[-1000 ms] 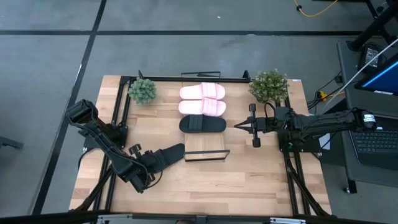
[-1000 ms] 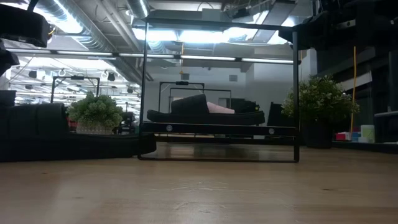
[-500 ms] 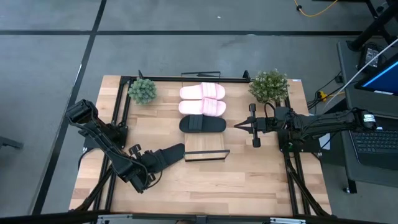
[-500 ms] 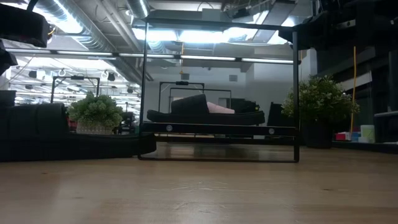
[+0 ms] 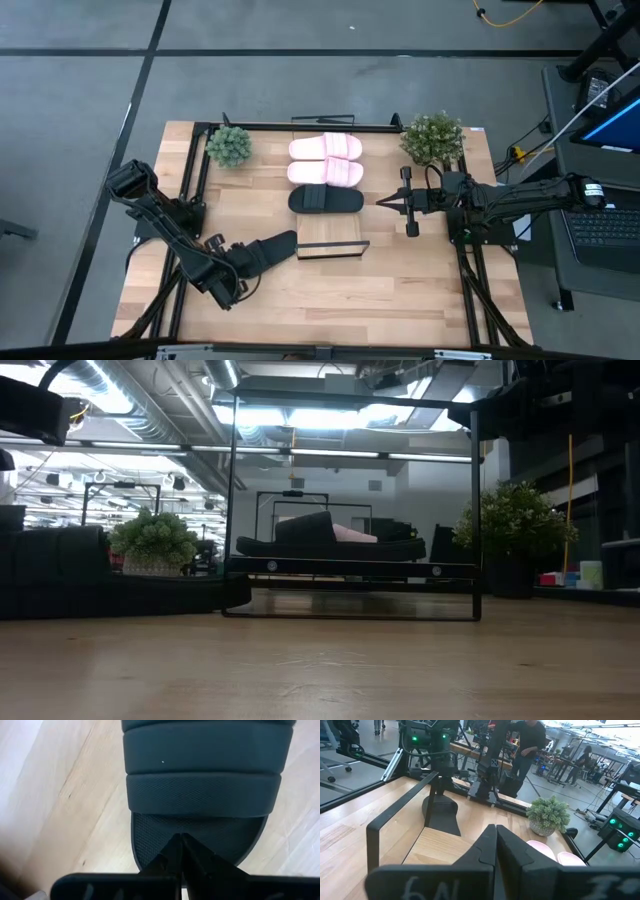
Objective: Pick and place slides into the shelf
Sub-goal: Put the black slides on the shelf
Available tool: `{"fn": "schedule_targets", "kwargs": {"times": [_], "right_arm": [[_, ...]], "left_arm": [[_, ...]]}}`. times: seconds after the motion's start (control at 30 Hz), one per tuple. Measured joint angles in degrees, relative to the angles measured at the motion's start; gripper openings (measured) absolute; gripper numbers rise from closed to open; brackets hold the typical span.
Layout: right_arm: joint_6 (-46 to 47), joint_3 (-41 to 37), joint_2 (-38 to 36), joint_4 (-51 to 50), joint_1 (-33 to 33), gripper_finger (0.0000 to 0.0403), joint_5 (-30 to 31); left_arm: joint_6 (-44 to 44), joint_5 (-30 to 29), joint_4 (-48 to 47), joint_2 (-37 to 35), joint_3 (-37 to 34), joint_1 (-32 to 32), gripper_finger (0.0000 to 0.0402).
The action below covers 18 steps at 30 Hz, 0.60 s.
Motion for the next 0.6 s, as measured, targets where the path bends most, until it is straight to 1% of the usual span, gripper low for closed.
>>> {"fn": "schedule_targets", "kwargs": {"times": [0.13, 0.23, 0.43, 0.53, 0.6], "right_arm": [[0.0, 0.0, 0.0, 0.0, 0.0, 0.0014, 0.0], [0.0, 0.0, 0.0, 0.0, 0.0, 0.0014, 0.0], [0.0, 0.0, 0.0, 0.0, 0.0, 0.0014, 0.0], [0.0, 0.0, 0.0, 0.0, 0.0, 0.0014, 0.0], [0.0, 0.0, 0.0, 0.0, 0.0, 0.0014, 0.0]], "left_arm": [[-0.7, -0.1, 0.3, 0.0, 0.0, 0.4, 0.0], [-0.7, -0.1, 0.3, 0.0, 0.0, 0.6, 0.0014], [-0.4, -0.1, 0.3, 0.0, 0.0, 0.8, 0.008], [-0.2, 1.0, 0.3, 0.0, 0.0, 0.8, 0.0109], [0.9, 2.2, 0.3, 0.0, 0.0, 0.7, 0.0122]]}}
